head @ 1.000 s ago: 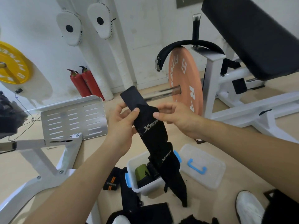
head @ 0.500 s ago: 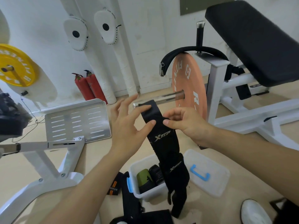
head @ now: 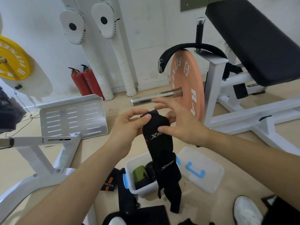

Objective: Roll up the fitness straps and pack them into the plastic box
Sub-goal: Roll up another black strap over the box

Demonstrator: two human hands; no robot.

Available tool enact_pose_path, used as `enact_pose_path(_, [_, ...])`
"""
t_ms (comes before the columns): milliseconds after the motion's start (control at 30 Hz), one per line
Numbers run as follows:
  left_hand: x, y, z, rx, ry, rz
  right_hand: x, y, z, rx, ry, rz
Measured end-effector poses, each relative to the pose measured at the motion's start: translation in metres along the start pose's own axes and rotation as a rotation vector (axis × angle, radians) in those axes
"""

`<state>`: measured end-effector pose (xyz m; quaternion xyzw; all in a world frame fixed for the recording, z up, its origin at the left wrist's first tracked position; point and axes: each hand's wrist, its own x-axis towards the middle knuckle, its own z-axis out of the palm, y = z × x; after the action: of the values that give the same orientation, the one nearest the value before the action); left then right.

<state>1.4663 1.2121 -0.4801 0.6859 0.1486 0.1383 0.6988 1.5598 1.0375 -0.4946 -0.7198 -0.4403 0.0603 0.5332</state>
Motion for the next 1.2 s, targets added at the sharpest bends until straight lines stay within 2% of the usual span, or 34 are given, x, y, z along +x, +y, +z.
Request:
enact_pose_path(100, [0.003,-0.001,-0.001,-0.105,-0.027,-0.102,0.0,0.003,0.002,-0.146,-0.048,-0.099])
enact_pose_path(267, [0.004,-0.001,-0.004,-0.073,-0.11,-0.152,0.003,0.007,0.0,-0.237,0.043,-0.169])
enact_pose_path(433, [0.0,0.001,-0.003,0.077,-0.128,-0.026,0.005,0.011,-0.002,-0.267,0.083,-0.225])
enact_pose_path(633, [-0.004,-0.004,-0.006,0.388,-0.155,0.192,0.004,0.009,-0.004,-0.211,0.129,-0.196])
enact_pose_path(833, [-0.008,0.001,-0.004,0.424,-0.087,0.307,0.003,0.002,-0.005,-0.043,0.079,-0.053])
enact_pose_path(900, [-0.009,0.001,-0.002,0.43,-0.061,0.324,0.003,0.0,-0.004,-0.012,0.108,-0.019])
enact_pose_path(1067, [-0.007,-0.004,0.004,0.422,0.146,0.382,-0.001,-0.004,0.009,-0.143,0.46,0.089])
enact_pose_path(1100, [-0.007,-0.003,0.006,0.418,0.192,0.399,-0.002,-0.008,0.013,-0.082,0.46,0.115])
enact_pose_path(1200, [-0.009,-0.002,0.011,0.402,0.264,0.442,-0.008,-0.014,0.023,0.168,0.322,0.18])
